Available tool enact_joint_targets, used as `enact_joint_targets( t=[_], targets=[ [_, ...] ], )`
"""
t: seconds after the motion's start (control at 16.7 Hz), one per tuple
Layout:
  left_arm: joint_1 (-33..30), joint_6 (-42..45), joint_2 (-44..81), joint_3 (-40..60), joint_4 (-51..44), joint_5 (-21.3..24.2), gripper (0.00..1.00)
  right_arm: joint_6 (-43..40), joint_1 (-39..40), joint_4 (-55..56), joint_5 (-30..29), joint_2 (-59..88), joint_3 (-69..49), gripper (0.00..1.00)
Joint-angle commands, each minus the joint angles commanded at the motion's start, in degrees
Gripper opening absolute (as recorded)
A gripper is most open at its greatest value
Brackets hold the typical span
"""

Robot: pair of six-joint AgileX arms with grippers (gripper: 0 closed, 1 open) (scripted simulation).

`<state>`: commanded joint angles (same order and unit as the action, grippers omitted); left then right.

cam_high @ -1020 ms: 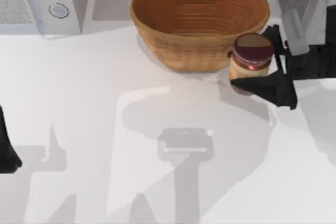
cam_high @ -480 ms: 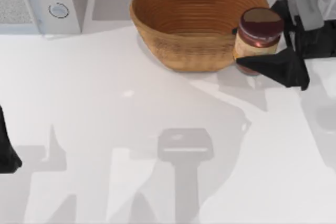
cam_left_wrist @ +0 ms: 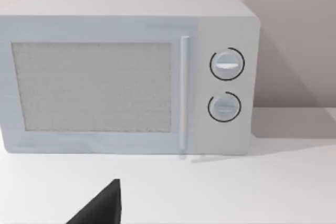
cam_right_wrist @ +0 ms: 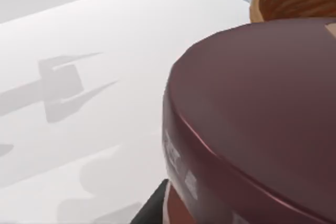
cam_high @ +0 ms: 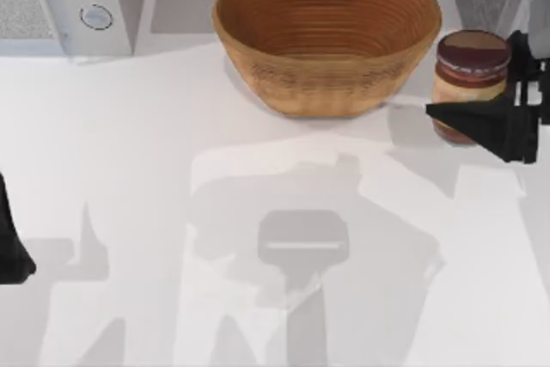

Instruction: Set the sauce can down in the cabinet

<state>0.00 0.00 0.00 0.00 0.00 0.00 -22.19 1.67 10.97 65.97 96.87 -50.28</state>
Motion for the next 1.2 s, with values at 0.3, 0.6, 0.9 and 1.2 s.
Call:
enact_joint_targets(
  t=[0.3,0.6,0.9,1.2],
  targets=[
    [0.0,0.0,0.0,0.0,0.0,0.0,1.0,7.0,-1.7,-1.7,-18.7,-28.0,15.0,0.0],
    [0.0,0.0,0.0,0.0,0.0,0.0,1.0,12.2,-1.4,-4.2,-39.5,-63.2,30.5,0.0],
    [0.0,0.0,0.0,0.0,0.0,0.0,1.0,18.1,-1.4,-8.3,-57.5,-87.7,43.9,0.0],
    [0.0,0.0,0.0,0.0,0.0,0.0,1.0,22.2,-1.7,-11.0,-65.9,-96.8,50.3,0.0]
  ],
)
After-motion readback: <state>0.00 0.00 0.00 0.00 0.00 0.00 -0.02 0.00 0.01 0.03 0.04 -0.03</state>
